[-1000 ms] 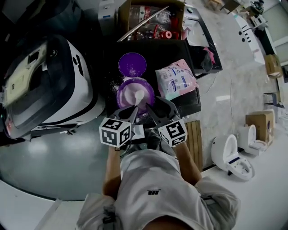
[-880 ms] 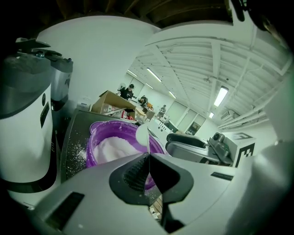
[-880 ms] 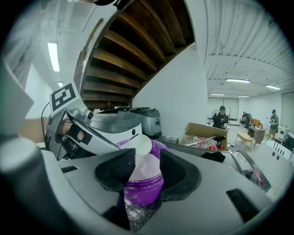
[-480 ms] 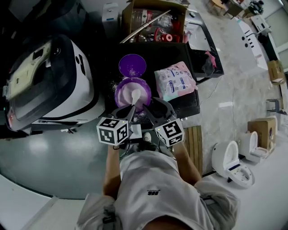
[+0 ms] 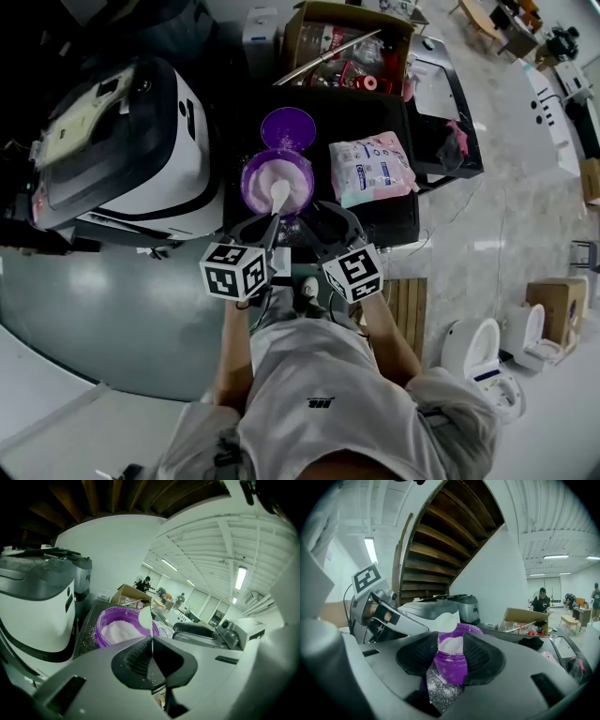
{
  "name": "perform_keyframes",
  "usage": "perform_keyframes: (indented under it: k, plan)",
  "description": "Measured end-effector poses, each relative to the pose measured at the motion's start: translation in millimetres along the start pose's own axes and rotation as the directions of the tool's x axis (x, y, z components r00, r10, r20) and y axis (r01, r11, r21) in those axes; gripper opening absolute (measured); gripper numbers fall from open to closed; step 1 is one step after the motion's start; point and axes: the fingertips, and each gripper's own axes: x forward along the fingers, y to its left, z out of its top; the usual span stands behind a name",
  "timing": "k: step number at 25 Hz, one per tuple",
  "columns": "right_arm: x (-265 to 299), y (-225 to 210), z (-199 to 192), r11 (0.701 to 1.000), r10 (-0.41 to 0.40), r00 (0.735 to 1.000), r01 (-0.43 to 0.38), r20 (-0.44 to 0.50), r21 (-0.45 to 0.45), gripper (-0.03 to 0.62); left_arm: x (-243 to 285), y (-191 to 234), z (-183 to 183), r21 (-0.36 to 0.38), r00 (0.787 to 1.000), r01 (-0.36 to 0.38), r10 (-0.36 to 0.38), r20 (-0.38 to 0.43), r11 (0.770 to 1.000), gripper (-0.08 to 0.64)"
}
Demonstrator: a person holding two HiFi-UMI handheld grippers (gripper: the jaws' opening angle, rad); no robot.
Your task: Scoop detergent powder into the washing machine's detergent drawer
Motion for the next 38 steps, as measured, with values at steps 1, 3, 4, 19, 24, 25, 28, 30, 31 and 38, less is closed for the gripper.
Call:
perform_keyframes:
  k: [1,3,4,19,24,25,28,30,31,38]
  plan:
    - [-2.8,2.3,-0.1,1.000,0.007,1.000,-0.007,0.004,0.000,0.166,-3.4,-1.9,-1.2,0.000,1.000,-0.009,0.009,0.006,1.000,0.015]
    - [-7.1,7.0,-0.3,1.000,0.020,1.000,-0.020,0.010,-0.002,0.166,-10.2,-4.8,-3.5,-0.001,1.000,-0.023,0.023,0.016,1.000,0.015]
    - [-8.8,9.3,-0.8,1.000,0.025,1.000,-0.025,0.011,-0.003,0.166,-13.4,-6.0,-4.6,-0.002,0.999,-0.029,0.029,0.019,1.000,0.015]
    - [-22.4,59.7,-14.9,0.999,-0.034,0.999,0.034,-0.011,0.009,0.166,-66.0,1.9,-29.9,0.012,1.000,0.008,-0.008,0.026,1.000,0.015]
    - [-26.8,88.5,-20.7,0.996,-0.086,0.996,0.086,-0.023,0.017,0.166,-90.4,15.1,-46.6,0.018,0.999,0.042,-0.042,0.014,0.999,0.015]
    - [-28.1,94.4,-22.9,0.995,-0.096,0.995,0.097,-0.025,0.020,0.166,-94.6,16.8,-50.5,0.019,0.999,0.050,-0.051,0.011,0.999,0.015]
    - [-32.2,110.3,-32.3,0.992,-0.124,0.992,0.125,-0.034,0.025,0.166,-106.1,20.7,-62.5,0.022,0.997,0.073,-0.073,0.007,0.997,0.015]
    - [-35.2,119.4,-39.5,0.989,-0.143,0.989,0.144,-0.041,0.029,0.166,-113.4,21.8,-70.1,0.027,0.996,0.086,-0.086,0.003,0.996,0.015]
    - [-36.8,123.7,-42.9,0.988,-0.151,0.988,0.153,-0.044,0.032,0.166,-117.0,22.1,-73.8,0.029,0.996,0.092,-0.092,0.000,0.995,0.015]
    - [-45.1,148.4,-59.8,0.981,-0.188,0.980,0.191,-0.056,0.040,0.166,-139.5,27.6,-96.4,0.037,0.994,0.108,-0.108,-0.007,0.993,0.015]
